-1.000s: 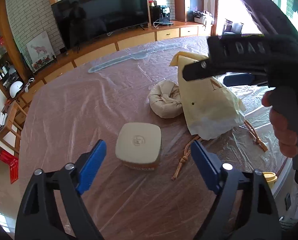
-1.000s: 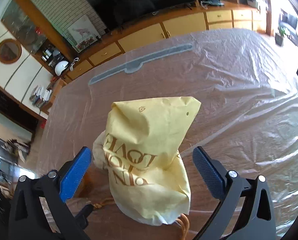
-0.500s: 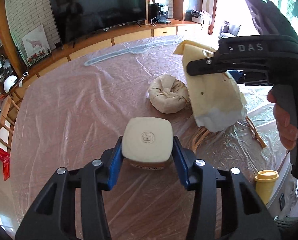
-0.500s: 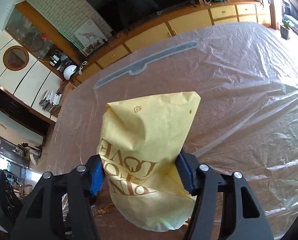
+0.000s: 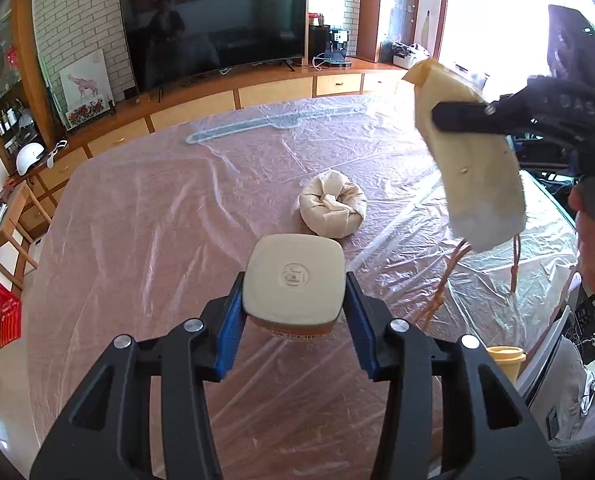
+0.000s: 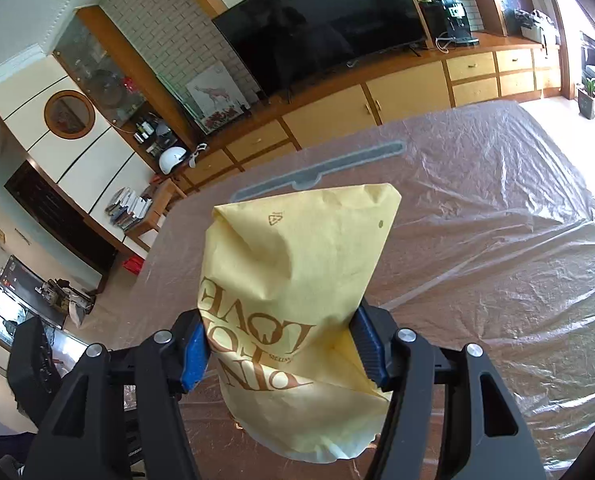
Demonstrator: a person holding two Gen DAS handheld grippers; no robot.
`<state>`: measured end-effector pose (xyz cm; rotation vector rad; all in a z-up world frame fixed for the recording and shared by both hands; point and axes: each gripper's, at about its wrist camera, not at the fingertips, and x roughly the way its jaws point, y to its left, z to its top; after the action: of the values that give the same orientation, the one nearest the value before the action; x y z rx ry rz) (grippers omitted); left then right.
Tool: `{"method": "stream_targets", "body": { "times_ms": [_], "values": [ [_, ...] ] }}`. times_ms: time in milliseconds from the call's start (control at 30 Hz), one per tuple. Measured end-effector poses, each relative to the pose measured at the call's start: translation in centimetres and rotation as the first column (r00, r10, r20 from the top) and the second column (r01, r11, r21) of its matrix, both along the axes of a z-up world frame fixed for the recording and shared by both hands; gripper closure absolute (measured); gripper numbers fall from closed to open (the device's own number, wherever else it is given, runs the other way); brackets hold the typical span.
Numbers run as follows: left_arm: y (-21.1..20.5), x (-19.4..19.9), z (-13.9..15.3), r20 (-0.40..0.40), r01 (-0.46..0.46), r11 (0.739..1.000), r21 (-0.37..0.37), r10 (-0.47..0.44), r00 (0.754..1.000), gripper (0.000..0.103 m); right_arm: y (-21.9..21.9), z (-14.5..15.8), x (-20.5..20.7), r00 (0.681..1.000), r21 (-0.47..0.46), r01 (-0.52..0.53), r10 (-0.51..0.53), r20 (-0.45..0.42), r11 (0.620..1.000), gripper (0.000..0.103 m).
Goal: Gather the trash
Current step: 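Grasp the cream jar with the left tool while the right tool grasps the yellow bag, then carry the jar with the left tool while the right tool carries the bag over the bin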
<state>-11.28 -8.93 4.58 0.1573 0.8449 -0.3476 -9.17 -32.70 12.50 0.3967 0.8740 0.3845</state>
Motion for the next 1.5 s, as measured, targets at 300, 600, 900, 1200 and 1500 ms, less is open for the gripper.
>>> {"method": "stream_targets", "body": {
  "times_ms": [300,600,900,1200,1500],
  "values": [
    [0.0,-1.8,1.2,0.015,-0.016,1.0,-0.012,0.016,1.0,0.055,-0.7,2.4,-3.1,0.997,-0.018,-0.055,0.056,0.056,0.998,0.044],
    [-0.1,-4.6,2.0,0.022,-0.004,1.0,-0.024,0.005,1.0,0.055,-0.8,3.2,-6.9,0.989,-0.018,-0.127,0.128,0.07,0.992,0.044],
    [0.2,-7.7,1.9,0.003,0.012,0.999,-0.043,-0.012,1.0,0.055,-1.1,2.5,-11.2,0.976,-0.015,-0.211,0.212,0.042,0.977,0.044],
    [0.4,-10.8,1.2,-0.029,0.043,0.998,-0.054,-0.045,0.999,0.055,-0.6,0.7,-14.8,0.952,-0.011,-0.307,0.306,-0.02,0.952,0.044],
    [-0.4,-14.0,0.5,-0.053,0.103,0.994,-0.031,-0.105,0.993,0.055,0.6,-0.6,-17.7,0.914,-0.067,-0.405,0.401,-0.066,0.912,0.044]
  ]
}}
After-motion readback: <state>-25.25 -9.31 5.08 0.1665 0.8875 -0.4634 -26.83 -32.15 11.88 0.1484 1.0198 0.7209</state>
